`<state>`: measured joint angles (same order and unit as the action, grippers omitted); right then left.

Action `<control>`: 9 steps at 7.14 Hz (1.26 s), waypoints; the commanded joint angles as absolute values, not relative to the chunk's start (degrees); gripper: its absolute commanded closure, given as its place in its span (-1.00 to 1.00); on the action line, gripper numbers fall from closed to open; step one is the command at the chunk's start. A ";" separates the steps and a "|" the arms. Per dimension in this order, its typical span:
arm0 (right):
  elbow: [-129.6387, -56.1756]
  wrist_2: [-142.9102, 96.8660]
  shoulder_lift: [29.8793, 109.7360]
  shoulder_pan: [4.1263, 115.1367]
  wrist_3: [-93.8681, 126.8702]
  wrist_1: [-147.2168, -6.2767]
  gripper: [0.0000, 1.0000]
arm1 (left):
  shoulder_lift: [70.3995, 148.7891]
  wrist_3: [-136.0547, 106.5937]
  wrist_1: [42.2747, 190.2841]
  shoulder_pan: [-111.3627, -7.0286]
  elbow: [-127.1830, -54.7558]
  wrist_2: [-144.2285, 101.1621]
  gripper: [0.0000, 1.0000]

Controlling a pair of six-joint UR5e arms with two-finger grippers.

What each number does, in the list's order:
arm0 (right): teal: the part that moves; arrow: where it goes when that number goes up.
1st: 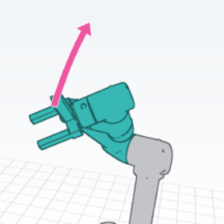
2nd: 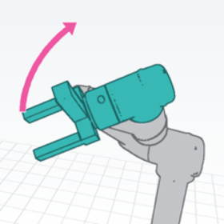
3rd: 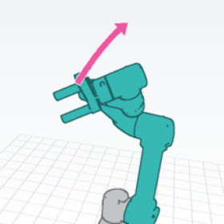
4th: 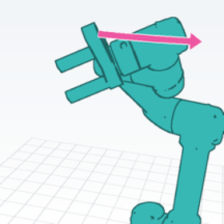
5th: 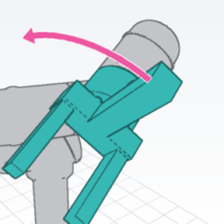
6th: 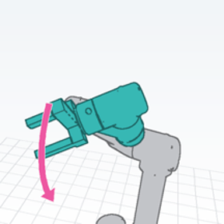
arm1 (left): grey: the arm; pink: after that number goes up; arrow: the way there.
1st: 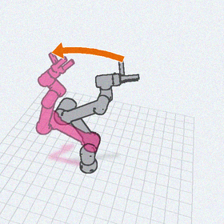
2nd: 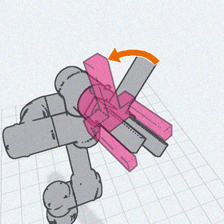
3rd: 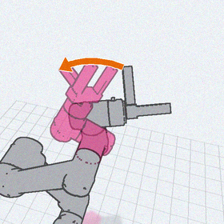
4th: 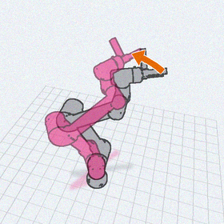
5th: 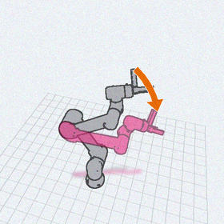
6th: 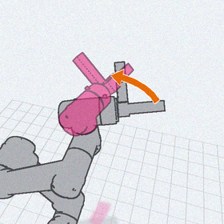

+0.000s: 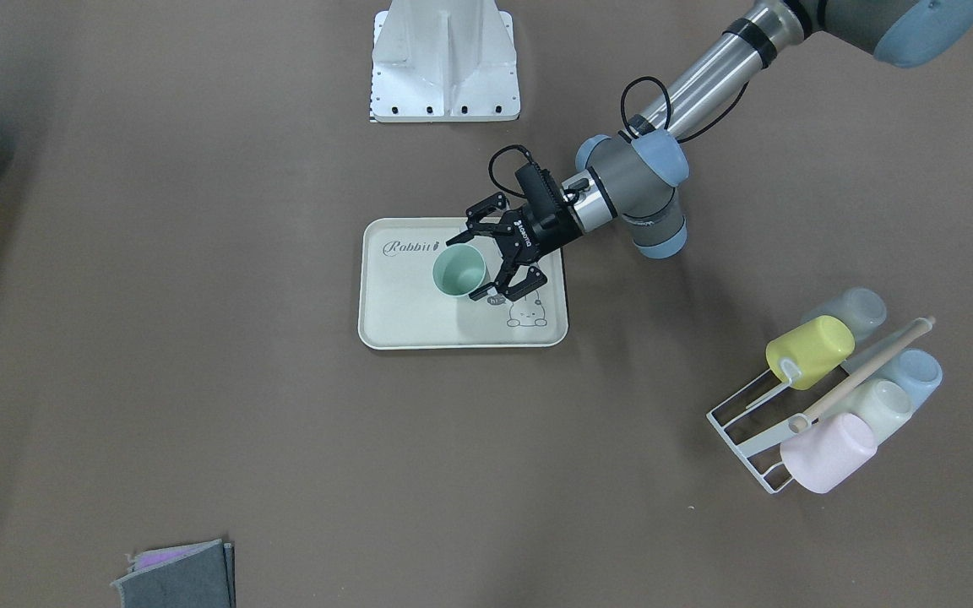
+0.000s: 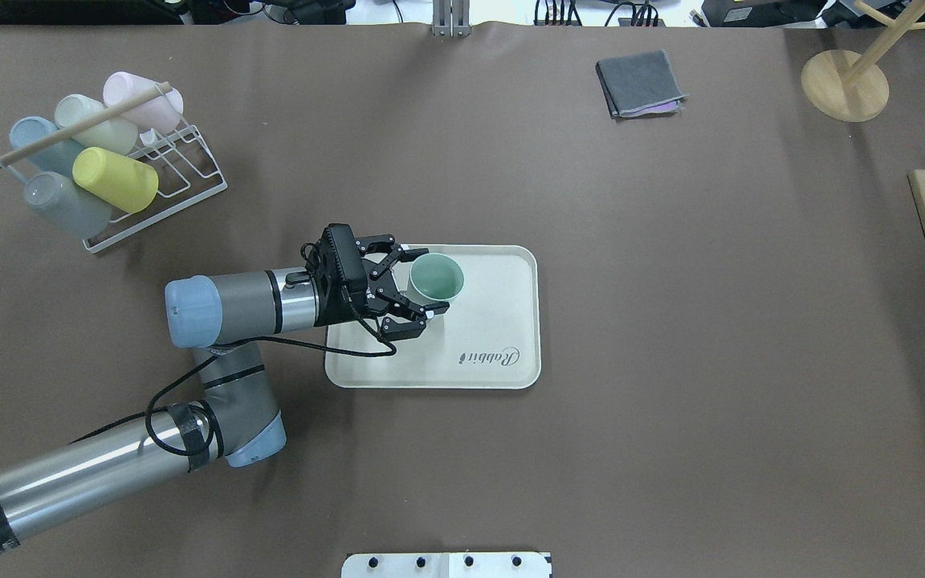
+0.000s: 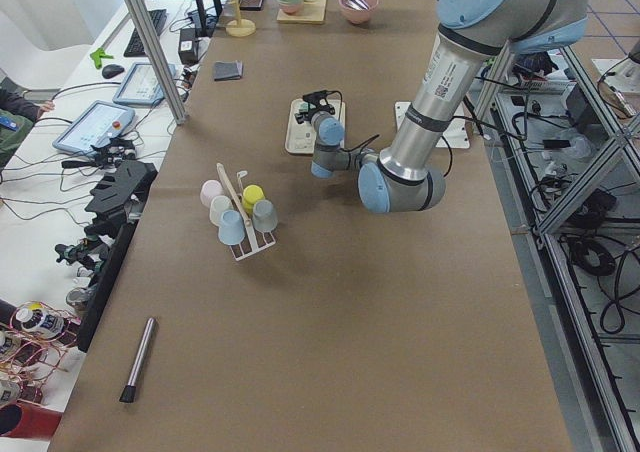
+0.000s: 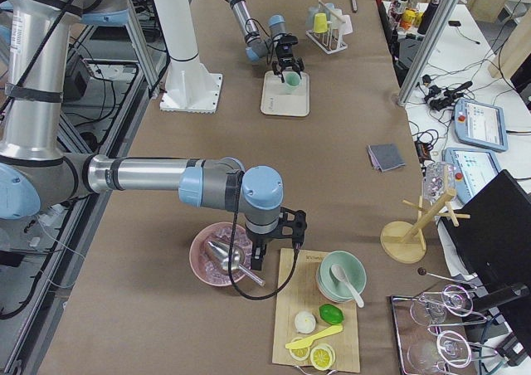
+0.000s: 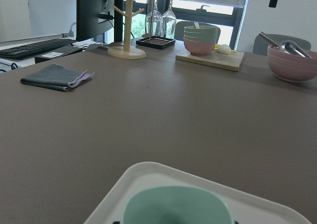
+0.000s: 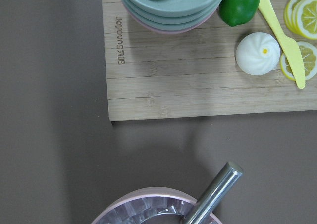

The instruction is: Pick up and place green cup on tray

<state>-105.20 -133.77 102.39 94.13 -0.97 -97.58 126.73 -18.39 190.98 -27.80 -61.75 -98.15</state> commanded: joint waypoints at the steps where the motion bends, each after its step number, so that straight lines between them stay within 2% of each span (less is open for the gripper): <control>1: -105.21 -133.86 102.39 94.13 -0.97 -97.65 -1.00 | 125.25 -17.05 191.16 -28.82 -62.83 -98.26 -0.98; 5: -105.21 -133.95 102.48 94.13 -0.97 -98.00 -1.00 | 124.01 -17.58 190.20 -29.09 -68.01 -98.35 -0.98; 7: -105.21 -133.95 102.74 94.13 -0.97 -98.00 -1.00 | 124.01 -17.49 183.90 -29.27 -72.57 -98.26 -0.98; 9: -105.21 -133.95 102.83 94.13 -0.97 -98.00 -1.00 | 123.93 -17.23 168.76 -33.02 -77.93 -98.44 -0.98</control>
